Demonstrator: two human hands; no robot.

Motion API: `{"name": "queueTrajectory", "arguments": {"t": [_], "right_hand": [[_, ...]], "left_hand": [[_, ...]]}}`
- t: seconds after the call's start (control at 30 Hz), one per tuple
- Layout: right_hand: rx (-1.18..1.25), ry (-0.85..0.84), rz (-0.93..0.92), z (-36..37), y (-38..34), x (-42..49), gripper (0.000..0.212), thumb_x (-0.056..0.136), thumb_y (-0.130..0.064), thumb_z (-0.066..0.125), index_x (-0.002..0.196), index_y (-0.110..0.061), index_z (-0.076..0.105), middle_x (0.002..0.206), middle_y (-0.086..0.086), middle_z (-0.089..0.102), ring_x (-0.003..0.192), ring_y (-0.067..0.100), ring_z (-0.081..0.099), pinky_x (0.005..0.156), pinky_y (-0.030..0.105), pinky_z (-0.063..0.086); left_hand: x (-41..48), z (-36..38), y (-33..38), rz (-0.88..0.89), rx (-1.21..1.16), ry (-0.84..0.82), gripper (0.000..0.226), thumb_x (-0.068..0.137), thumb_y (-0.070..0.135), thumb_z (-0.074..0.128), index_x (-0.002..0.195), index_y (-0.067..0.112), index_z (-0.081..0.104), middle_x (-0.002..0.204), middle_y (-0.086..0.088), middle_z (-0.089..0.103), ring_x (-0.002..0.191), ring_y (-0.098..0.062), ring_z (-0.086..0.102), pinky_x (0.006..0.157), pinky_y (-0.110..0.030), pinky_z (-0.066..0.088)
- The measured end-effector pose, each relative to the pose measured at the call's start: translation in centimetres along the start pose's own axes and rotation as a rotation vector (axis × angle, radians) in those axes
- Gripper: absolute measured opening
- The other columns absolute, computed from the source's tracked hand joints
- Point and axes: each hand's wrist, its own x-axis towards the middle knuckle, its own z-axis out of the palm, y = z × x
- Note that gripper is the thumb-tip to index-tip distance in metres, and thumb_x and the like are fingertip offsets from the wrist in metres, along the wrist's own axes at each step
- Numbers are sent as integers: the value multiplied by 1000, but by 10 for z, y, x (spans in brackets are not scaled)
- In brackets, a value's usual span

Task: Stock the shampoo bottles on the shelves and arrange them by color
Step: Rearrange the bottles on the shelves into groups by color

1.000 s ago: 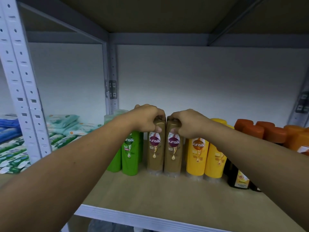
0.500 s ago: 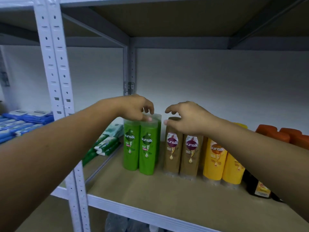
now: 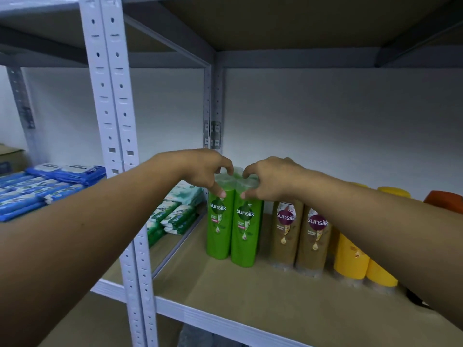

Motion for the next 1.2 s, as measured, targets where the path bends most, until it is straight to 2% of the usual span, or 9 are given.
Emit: {"name": "queueTrajectory", "arguments": {"t": [0.1, 0.23, 0.43, 0.53, 0.63, 0.77, 0.9, 1.07, 1.2], "right_hand": [[26, 9, 5, 2, 0, 5, 54, 85, -57, 68, 133, -37, 54, 122, -4, 63, 112, 21, 57, 83, 35, 40], [99, 0, 14, 6, 5, 6, 54, 84, -51, 73, 133, -40, 52, 120, -5, 62, 103, 20, 56, 84, 36, 48], [117, -22, -2, 4, 13, 3, 55, 84, -60, 68, 134, -43, 52, 121, -7, 62, 109, 20, 56, 92, 38, 48], [258, -8, 4, -8, 23, 7, 49, 88, -65, 58, 132, -42, 56, 120, -9, 66, 113, 18, 58, 93, 36, 49], [314, 47, 39, -22, 36, 19, 38, 96, -53, 55, 130, -37, 60, 129, -7, 64, 118, 17, 57, 92, 31, 44], [224, -154, 75, -29, 42, 38, 46, 97, -38, 61, 141, -36, 52, 146, -5, 51, 129, 19, 51, 104, 33, 41], [175, -341, 78, -32, 39, 59, 60, 96, -36, 64, 150, -41, 38, 151, -4, 45, 134, 21, 48, 109, 38, 39], [254, -484, 70, -24, 36, 77, 59, 96, -27, 65, 148, -36, 39, 101, -9, 60, 99, 15, 72, 108, 41, 43], [315, -493, 72, -18, 40, 85, 47, 96, -25, 66, 140, -25, 51, 95, -12, 64, 90, 16, 75, 105, 38, 47]], "left_hand": [[4, 5, 1, 11, 17, 16, 68, 78, 52, 79, 136, 30, 52, 120, -1, 57, 106, -22, 55, 85, -34, 46], [6, 7, -1, 44, -20, 48, 57, 81, 41, 80, 131, 30, 54, 117, 0, 56, 100, -19, 53, 79, -32, 41], [8, 3, -3, 55, -32, 23, 57, 82, 45, 78, 132, 35, 54, 118, 3, 56, 96, -15, 54, 80, -32, 41], [9, -11, -5, 9, -98, 11, 53, 87, 54, 69, 136, 39, 51, 120, 7, 56, 91, -8, 57, 86, -32, 44], [20, -25, -6, -24, -98, 93, 46, 94, 56, 58, 136, 36, 53, 123, 7, 60, 103, -15, 58, 90, -32, 44], [47, -32, -5, -83, -72, 11, 50, 92, 55, 62, 137, 37, 51, 119, 12, 52, 107, -15, 58, 93, -33, 49], [77, -26, -5, -166, -283, -158, 56, 88, 46, 72, 139, 35, 51, 116, 3, 54, 92, -20, 71, 74, -29, 61], [92, -20, -9, -147, -374, -189, 38, 87, 34, 77, 122, 27, 66, 107, -1, 61, 79, -23, 76, 78, -38, 63], [93, -19, -19, -124, -440, -240, 39, 83, 23, 82, 119, 25, 69, 107, -5, 68, 86, -25, 75, 83, -40, 63]]}}
